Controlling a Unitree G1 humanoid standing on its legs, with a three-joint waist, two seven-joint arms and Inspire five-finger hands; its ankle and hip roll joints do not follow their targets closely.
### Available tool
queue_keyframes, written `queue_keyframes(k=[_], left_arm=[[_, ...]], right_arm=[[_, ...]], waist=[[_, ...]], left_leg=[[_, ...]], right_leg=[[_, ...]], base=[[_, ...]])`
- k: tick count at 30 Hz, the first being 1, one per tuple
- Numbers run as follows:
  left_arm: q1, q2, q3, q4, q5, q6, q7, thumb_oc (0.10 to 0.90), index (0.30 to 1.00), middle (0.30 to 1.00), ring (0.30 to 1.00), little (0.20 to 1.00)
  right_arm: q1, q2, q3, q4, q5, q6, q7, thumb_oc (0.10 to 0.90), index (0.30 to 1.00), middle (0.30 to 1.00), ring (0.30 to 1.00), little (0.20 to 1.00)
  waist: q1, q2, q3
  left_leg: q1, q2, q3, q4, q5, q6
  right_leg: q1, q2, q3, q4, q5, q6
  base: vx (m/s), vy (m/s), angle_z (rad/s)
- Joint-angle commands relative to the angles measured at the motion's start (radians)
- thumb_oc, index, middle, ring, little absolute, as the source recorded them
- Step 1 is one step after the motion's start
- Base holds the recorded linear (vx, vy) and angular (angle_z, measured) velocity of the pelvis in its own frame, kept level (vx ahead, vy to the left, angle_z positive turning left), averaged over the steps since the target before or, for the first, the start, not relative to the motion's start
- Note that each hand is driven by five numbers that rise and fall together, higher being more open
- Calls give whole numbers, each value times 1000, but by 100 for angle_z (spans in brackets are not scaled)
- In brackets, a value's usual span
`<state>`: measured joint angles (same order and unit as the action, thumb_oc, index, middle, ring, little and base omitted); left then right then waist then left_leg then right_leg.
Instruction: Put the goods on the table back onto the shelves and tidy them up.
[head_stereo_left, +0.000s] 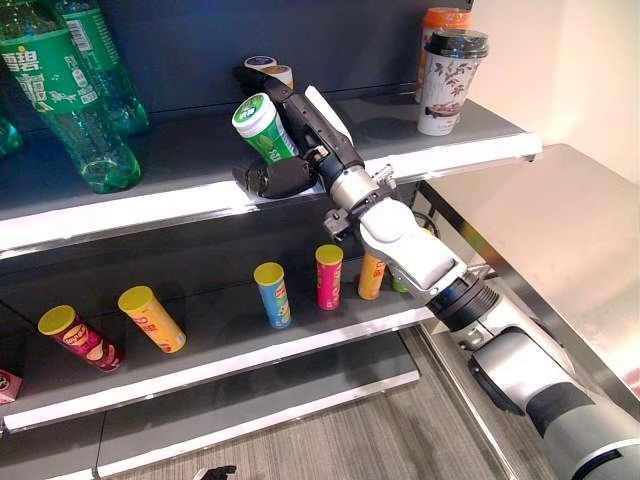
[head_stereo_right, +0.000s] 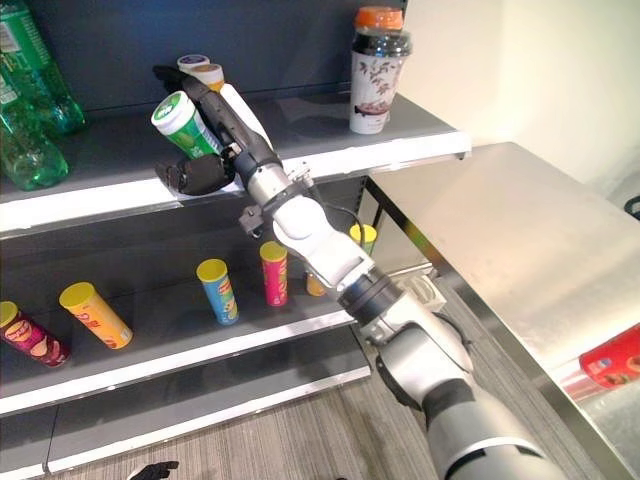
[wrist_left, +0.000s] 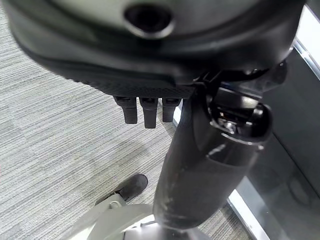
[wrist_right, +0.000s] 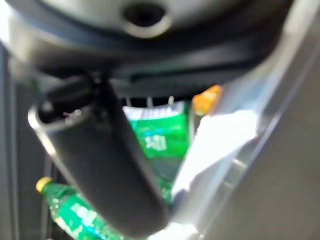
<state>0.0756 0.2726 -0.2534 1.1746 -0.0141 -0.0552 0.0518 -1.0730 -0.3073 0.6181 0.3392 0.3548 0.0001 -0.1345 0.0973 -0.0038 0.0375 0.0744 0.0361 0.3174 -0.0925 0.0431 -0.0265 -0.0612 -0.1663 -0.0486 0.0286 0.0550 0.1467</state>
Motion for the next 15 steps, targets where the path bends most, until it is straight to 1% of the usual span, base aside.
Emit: queue_keyframes(k=[1,8,15], left_arm=[[-15,34,-31,29,22,-5,-14,800,900,900,900,900],[-5,34,-30,31,26,-1,-15,800,900,900,900,900],[2,33,-28,34,33,2,-13,800,900,900,900,900]], right_arm=[[-28,-43,-98,52,11,-36,-35,800,900,900,900,900],[-33,-71,-114,65,45,-39,-47,800,900,900,900,900],[-43,-92,-116,47,66,-50,-51,800,900,900,900,900]], waist=[[42,-31,6],[46,-28,-2],[49,-28,-3]], left_leg=[[24,-21,-31,5,-104,8],[25,-15,-31,5,-104,2],[28,-13,-31,5,-104,-1]], right_leg=[[54,-89,-15,56,137,69],[69,-83,-29,31,112,65],[81,-79,-35,21,101,65]], base=[[0,0,0],[0,0,0],[0,0,0]])
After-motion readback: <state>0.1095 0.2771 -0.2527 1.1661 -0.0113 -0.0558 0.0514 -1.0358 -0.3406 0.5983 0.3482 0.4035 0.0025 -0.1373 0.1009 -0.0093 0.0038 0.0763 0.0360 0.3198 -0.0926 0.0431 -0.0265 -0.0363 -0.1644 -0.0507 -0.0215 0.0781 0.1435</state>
